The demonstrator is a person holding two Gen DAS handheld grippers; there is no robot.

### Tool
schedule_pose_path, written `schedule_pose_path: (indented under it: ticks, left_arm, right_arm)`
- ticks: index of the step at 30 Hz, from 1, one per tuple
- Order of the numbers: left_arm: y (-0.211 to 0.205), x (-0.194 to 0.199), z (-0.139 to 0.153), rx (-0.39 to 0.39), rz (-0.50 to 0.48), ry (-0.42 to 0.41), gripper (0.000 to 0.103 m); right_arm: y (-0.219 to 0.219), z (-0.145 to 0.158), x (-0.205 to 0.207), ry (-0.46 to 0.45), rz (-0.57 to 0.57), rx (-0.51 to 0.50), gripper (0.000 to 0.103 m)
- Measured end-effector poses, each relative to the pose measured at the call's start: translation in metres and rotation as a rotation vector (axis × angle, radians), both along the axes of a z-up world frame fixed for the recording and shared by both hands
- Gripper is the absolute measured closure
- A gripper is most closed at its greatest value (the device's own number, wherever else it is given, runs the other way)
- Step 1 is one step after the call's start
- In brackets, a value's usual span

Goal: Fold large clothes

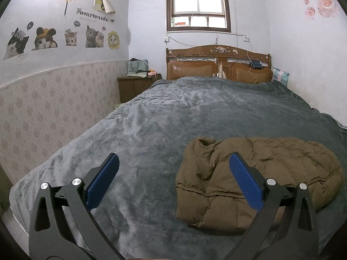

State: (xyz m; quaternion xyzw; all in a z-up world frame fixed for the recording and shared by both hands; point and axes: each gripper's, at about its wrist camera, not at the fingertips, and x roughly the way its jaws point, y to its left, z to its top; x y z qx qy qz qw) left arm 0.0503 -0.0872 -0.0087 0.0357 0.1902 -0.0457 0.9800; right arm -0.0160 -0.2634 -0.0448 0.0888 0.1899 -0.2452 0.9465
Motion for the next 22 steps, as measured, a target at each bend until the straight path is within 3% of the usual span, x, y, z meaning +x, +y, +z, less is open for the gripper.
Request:
schedule_pose_path:
  ticks: [22]
  left_arm:
    - [0.0039,0.0014,0.0007,-0.015,-0.013,0.006,0.003]
  right_arm:
    - [0.0002,0.0004,-0.0003,0.000,0.000,0.001,0.002]
